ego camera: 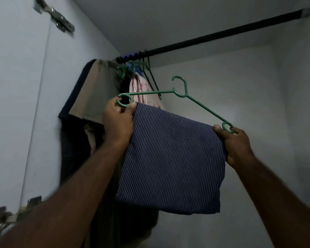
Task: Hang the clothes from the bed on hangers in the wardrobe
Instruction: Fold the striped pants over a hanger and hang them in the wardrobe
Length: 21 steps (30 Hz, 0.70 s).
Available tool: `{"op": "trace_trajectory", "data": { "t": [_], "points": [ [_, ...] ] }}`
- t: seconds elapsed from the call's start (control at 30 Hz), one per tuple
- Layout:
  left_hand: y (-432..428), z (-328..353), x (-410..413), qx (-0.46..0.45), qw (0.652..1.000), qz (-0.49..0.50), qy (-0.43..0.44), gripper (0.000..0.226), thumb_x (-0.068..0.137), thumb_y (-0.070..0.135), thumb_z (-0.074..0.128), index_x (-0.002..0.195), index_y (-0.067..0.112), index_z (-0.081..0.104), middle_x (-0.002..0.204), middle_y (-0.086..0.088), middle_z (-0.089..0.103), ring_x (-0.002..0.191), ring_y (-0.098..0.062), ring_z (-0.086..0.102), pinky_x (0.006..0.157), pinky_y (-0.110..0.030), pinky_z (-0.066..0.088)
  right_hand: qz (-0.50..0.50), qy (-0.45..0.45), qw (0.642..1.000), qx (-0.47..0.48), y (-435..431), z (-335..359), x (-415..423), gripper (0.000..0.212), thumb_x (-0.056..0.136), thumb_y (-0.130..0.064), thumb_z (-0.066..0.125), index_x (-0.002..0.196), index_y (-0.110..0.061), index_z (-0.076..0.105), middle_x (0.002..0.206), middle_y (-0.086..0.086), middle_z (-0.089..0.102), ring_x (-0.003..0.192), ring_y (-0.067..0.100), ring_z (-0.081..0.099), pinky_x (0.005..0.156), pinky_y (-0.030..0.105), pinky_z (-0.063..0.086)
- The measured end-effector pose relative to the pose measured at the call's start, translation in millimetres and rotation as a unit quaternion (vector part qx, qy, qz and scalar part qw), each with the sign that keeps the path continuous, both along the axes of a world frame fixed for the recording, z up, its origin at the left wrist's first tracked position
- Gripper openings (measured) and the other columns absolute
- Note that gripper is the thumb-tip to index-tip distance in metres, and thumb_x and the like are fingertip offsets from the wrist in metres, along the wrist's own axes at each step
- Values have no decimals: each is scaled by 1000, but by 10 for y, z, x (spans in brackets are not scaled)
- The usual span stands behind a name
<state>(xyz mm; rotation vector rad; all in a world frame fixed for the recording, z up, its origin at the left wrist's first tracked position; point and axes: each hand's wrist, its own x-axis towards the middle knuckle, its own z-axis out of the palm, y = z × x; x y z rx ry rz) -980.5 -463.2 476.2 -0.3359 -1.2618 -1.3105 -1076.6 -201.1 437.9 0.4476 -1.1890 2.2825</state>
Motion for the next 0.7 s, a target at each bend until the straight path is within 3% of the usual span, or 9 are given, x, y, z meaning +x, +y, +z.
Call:
{"op": "trace_trajectory", "data": {
  "t": [0.13, 0.3, 0.37, 0.47, 0.57, 0.7],
  "points": [
    [43, 458, -48, -55, 995, 77, 7, 45, 90, 15, 68, 131, 11, 51, 111, 0, 66, 99, -13, 65, 91, -33, 54, 51, 16, 999, -1, -54, 369, -427, 76, 80, -11, 79, 143, -5, 37, 118, 21, 64, 92, 29, 72, 78, 45, 60],
    [-64, 975, -108, -100, 978, 185, -10, 29, 85, 23, 74, 109, 11, 60, 95, 3, 67, 87, -14, 66, 70, -20, 51, 94, 31, 995, -8, -278, 741, -765, 43, 83, -11, 76, 118, 4, 56, 91, 23, 67, 58, 24, 68, 50, 33, 58],
    [-137, 1213, -141, -104, 971, 214, -16, 26, 80, 27, 78, 97, 14, 63, 90, 0, 69, 84, -19, 68, 74, -30, 56, 113, 30, 993, -20, -392, 870, -887, 41, 85, -10, 75, 115, 12, 57, 84, 22, 68, 55, 24, 67, 49, 33, 57],
    [-182, 1565, -172, -122, 959, 255, -12, 28, 75, 35, 80, 90, 15, 68, 83, -6, 71, 78, -29, 70, 74, -45, 59, 154, 28, 987, -26, -527, 1095, -1033, 37, 83, -10, 75, 110, 12, 62, 91, 24, 71, 68, 30, 69, 57, 37, 60],
    [-230, 1957, -280, -153, 947, 284, -15, 30, 78, 31, 76, 88, 4, 66, 81, -17, 69, 76, -38, 69, 69, -51, 59, 197, 39, 978, -51, -629, 1291, -1133, 31, 82, -5, 75, 107, 11, 66, 97, 25, 71, 77, 33, 69, 68, 45, 61],
    [-124, 2150, -273, -199, 922, 330, -31, 32, 84, 24, 72, 89, -6, 64, 90, -26, 68, 85, -40, 68, 75, -51, 58, 186, 23, 980, -70, -717, 1381, -1215, 24, 80, -3, 77, 95, 10, 64, 92, 24, 69, 72, 32, 68, 61, 45, 60]
  ]
}}
